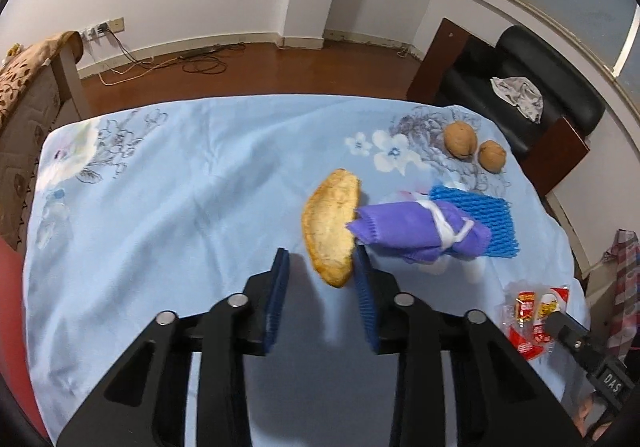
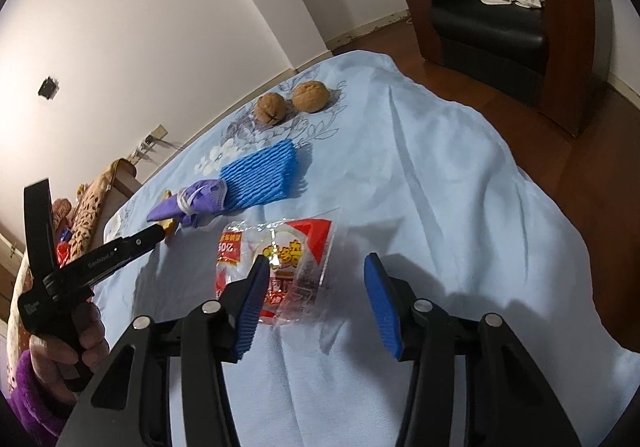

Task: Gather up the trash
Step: 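Grasp the bread crust with the left tool while the right tool grasps the red-white snack bag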

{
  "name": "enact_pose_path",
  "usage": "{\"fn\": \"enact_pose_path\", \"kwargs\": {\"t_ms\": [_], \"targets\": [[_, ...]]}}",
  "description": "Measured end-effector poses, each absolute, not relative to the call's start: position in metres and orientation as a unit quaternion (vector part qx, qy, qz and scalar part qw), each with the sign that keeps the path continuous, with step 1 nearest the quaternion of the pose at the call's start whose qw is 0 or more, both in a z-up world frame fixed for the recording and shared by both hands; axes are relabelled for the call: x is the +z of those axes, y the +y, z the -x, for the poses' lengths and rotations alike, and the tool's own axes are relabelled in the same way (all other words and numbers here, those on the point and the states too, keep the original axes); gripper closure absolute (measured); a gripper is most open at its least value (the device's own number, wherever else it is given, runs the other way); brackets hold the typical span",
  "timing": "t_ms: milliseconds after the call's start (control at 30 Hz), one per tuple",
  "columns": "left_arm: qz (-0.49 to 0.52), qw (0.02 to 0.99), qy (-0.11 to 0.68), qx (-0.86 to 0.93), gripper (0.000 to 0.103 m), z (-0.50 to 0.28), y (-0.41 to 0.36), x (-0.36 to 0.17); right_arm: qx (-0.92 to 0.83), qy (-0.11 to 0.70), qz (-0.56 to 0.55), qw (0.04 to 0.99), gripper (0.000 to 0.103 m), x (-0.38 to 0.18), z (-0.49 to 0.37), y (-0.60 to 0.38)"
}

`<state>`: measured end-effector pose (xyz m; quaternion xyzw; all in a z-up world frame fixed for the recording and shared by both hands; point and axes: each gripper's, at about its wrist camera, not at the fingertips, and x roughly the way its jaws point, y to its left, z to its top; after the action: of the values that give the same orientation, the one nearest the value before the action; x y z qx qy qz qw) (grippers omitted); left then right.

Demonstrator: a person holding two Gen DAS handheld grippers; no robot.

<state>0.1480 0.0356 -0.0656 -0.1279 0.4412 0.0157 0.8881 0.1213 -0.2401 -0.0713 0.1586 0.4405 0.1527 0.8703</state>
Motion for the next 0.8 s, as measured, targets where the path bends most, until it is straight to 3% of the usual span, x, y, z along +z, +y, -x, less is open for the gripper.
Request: {"fn": "enact_pose_path", "kwargs": {"t_ms": [33,167,567,800], "targets": [[0.126,0.889,0.441,0.013,0.083,-0.148,0.034,-0.066,0.155,0.44,-0.155,0.871,0.057,-0.071,-0.121,-0.239],[0.13,0.89,0.437,0.017,0.087,-0.146,0.031,-0.064,0.156,0.443,-0.147,0.871,0.068,-0.071,-0.121,-0.235],[0.121,0.901,0.417,0.026,0.089,-0.113,0.039,-0.043,0.166,0.43,-0.116,0.88,0.085,-0.064,-0.116,-0.224],[0.112,0.908,0.404,0.027,0.089,-0.084,0.041,-0.027,0.178,0.411,-0.11,0.888,0.089,-0.05,-0.106,-0.221]]}}
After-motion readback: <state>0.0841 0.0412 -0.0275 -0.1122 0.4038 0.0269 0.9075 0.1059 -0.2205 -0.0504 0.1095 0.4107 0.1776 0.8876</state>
